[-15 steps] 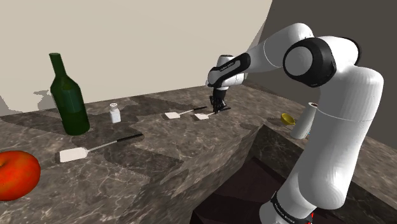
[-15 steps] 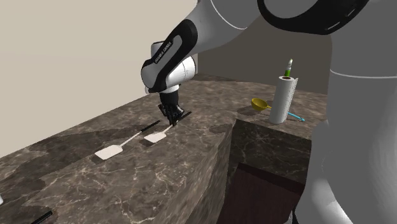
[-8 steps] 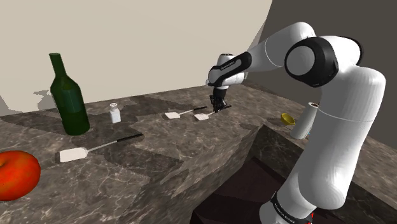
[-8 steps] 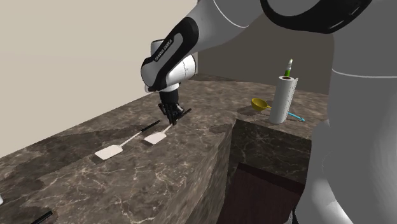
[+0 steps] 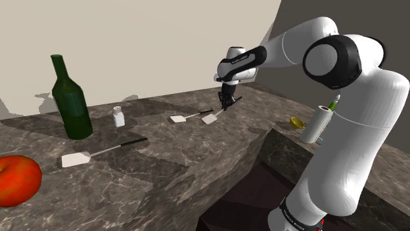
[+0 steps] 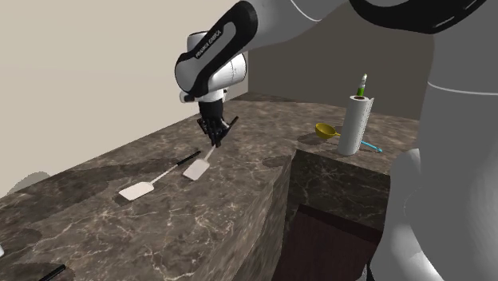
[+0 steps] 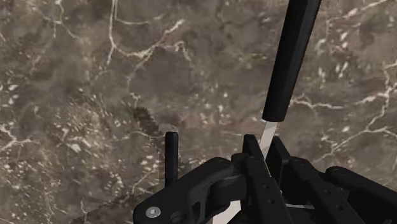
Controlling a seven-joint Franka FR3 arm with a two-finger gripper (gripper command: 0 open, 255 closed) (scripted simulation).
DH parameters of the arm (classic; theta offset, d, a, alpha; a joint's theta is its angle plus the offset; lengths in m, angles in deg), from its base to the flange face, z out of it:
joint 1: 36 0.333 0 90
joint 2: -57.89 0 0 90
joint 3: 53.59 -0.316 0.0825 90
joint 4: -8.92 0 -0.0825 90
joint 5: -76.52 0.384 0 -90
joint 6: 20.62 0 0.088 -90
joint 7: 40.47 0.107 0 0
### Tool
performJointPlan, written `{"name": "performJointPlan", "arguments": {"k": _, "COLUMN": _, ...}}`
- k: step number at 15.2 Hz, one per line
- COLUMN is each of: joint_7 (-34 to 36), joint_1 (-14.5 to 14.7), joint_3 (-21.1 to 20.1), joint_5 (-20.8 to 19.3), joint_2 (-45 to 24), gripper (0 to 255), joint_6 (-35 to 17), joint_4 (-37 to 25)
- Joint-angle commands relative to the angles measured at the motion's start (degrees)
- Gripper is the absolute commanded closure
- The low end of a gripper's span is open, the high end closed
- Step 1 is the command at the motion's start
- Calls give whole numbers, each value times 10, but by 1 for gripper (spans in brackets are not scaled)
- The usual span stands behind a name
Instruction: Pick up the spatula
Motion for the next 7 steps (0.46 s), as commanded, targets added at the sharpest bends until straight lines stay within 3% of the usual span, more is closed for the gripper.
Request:
{"name": "performJointPlan", "arguments": {"k": 1, "joint_7": 1, "joint_1": 0, "joint_3": 1, "joint_5": -3, "joint_2": 5, "gripper": 255, "joint_6": 15, "joint_4": -11}}
{"name": "performJointPlan", "arguments": {"k": 7, "joint_7": 5, "joint_1": 2, "joint_3": 2, "joint_5": -10, "joint_2": 19, "gripper": 255, "joint_6": 45, "joint_4": -28}}
